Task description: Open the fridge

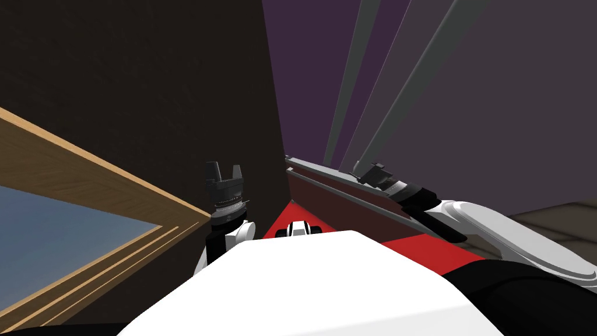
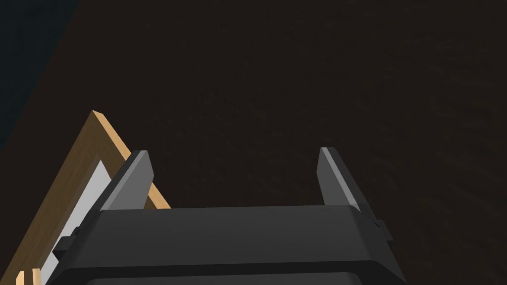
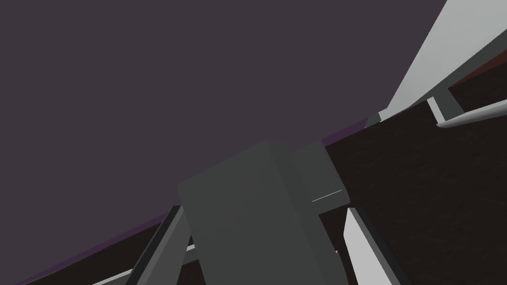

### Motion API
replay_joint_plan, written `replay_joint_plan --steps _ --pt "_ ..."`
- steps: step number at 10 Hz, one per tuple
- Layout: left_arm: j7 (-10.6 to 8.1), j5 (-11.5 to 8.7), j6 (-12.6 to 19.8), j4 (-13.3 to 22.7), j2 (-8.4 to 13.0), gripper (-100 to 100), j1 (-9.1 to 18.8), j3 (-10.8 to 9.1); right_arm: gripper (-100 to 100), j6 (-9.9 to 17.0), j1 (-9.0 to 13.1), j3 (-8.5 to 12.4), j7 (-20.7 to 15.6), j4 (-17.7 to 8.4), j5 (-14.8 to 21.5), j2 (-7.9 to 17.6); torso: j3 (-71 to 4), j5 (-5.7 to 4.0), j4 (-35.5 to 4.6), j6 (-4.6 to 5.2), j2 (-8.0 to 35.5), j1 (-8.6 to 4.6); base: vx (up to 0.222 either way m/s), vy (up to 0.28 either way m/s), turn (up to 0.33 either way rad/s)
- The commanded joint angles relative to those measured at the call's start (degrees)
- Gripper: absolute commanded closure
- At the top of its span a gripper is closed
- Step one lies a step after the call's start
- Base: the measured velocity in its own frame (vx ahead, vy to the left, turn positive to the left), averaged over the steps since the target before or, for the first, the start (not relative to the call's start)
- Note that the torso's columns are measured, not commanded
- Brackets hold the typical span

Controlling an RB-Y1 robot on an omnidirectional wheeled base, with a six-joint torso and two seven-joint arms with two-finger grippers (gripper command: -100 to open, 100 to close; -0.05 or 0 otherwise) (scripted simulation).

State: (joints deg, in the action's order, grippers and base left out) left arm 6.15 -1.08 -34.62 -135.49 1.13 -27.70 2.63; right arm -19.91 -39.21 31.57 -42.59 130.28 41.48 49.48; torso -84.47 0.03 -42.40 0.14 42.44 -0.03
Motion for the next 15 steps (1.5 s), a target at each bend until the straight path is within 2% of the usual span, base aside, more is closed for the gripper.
replay_joint_plan --steps 1,2,3,4,6,7,8,9,11,12,13,15 --pt "0.0 0.0 0.0 0.0 0.0 0 0.0 0.0 100 -3.26 0.91 1.05 4.33 0.46 4.58 -2.63 -0.01 -0.02 0.03 -0.05 -0.01 -0.03 0.027 0.004 -0.084" --pt "0.0 0.0 0.0 0.0 0.0 0 0.0 0.0 100 -3.26 0.91 1.05 5.97 0.46 6.34 -2.63 -0.02 -0.01 -0.01 0.0 -0.01 -0.05 0.026 0.005 -0.043" --pt "0.0 0.0 0.0 0.0 0.0 0 0.0 0.0 100 -3.26 0.91 1.05 6.0 0.46 7.43 -2.63 -0.04 -0.03 0.04 -0.06 -0.03 -0.08 0.009 0.0 0.005" --pt "0.0 0.0 0.0 0.0 0.0 0 0.01 0.0 100 -5.54 1.55 1.67 8.58 0.69 9.41 -4.52 -0.05 -0.06 0.1 -0.09 -0.08 -0.09 0.015 -0.004 -0.051" --pt "0.0 0.0 0.0 0.0 0.0 0 0.0 0.0 100 -5.54 1.55 1.67 9.53 0.69 11.57 -4.52 -0.04 -0.14 0.15 -0.01 -0.12 -0.13 0.015 0.001 -0.031" --pt "0.0 0.0 0.0 0.0 0.0 0 0.01 0.0 100 -7.82 2.19 2.29 12.31 0.92 13.82 -6.4 -0.06 -0.16 0.2 -0.03 -0.16 -0.15 0.019 0.0 -0.067" --pt "0.0 0.0 0.0 0.0 0.0 0 0.0 0.0 100 -7.82 2.19 2.29 13.06 0.92 15.4 -6.4 -0.04 -0.21 0.19 0.08 -0.16 -0.2 0.026 0.002 -0.043" --pt "0.0 0.0 0.0 0.0 0.0 0 0.0 0.0 100 -10.1 2.82 2.91 15.02 1.15 17.13 -8.29 -0.05 -0.29 0.29 0.02 -0.21 -0.24 0.03 0.005 -0.089" --pt "0.0 0.0 0.0 0.0 0.0 0 0.0 0.0 100 -10.1 2.82 2.91 16.59 1.15 19.85 -8.29 -0.08 -0.38 0.39 0.08 -0.27 -0.35 0.019 0.001 -0.018" --pt "0.0 0.0 0.0 0.0 0.0 0 0.01 0.0 100 -10.04 3.41 3.19 16.05 1.39 18.82 -8.2 -0.07 -0.46 0.47 0.07 -0.33 -0.39 0.002 -0.002 0.012" --pt "0.0 0.0 0.0 0.0 0.0 0 0.01 0.0 100 -10.77 0.67 3.39 13.29 2.6 16.04 -6.59 -0.08 -0.4 0.38 0.0 -0.33 -0.35 -0.015 -0.034 0.003" --pt "0.0 0.0 0.0 0.0 0.0 0 0.01 0.0 100 -10.77 0.58 3.39 11.16 2.6 13.64 -6.59 -0.02 -0.41 0.42 -0.09 -0.28 -0.28 -0.022 -0.03 0.006"
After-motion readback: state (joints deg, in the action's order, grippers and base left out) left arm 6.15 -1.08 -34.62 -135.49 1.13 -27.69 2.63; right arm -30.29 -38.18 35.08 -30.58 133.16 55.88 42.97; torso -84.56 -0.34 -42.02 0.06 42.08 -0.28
